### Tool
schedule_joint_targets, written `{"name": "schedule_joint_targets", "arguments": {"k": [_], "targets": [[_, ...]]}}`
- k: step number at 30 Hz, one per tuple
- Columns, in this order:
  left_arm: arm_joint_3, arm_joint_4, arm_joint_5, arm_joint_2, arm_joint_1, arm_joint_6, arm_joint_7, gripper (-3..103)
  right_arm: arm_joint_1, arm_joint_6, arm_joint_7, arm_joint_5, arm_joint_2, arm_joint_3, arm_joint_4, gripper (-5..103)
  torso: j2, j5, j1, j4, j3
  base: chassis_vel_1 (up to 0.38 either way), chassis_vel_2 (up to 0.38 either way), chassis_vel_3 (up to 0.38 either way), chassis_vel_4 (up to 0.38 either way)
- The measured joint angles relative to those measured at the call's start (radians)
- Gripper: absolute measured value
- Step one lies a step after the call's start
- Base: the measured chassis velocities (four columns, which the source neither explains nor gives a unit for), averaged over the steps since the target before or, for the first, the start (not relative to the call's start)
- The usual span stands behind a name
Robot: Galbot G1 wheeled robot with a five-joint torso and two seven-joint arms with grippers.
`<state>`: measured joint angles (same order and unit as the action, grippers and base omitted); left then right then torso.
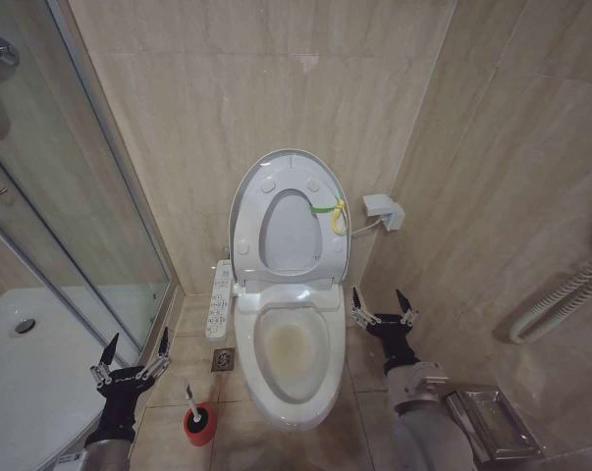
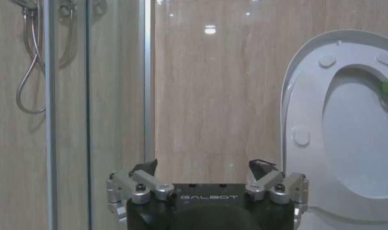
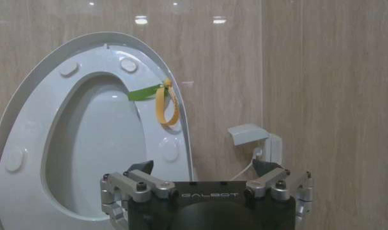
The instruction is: Open the toilet lid, clean the toilet bowl with a toilet brush, close the toilet lid, and flush.
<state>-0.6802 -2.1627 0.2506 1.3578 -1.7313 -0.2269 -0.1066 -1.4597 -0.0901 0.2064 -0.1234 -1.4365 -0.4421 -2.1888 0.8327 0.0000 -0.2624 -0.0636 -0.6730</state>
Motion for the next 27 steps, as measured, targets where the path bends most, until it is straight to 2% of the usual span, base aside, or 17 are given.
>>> {"name": "schedule_joint_targets", "arguments": {"k": [11,27], "targets": [[0.015,-0.009,-0.055,-0.001,-0.002,-0.025,0.0,97,0.0,0.0,0.0,0.0,0.0,0.0,0.0,100,0.0,0.0,0.0,0.0,0.0,0.0,0.0,0.0,0.0],[0.017,-0.016,-0.064,-0.001,-0.008,-0.029,0.006,96,0.0,0.0,0.0,0.0,0.0,0.0,0.0,100,0.0,0.0,0.0,0.0,0.0,0.0,0.0,0.0,0.0]]}}
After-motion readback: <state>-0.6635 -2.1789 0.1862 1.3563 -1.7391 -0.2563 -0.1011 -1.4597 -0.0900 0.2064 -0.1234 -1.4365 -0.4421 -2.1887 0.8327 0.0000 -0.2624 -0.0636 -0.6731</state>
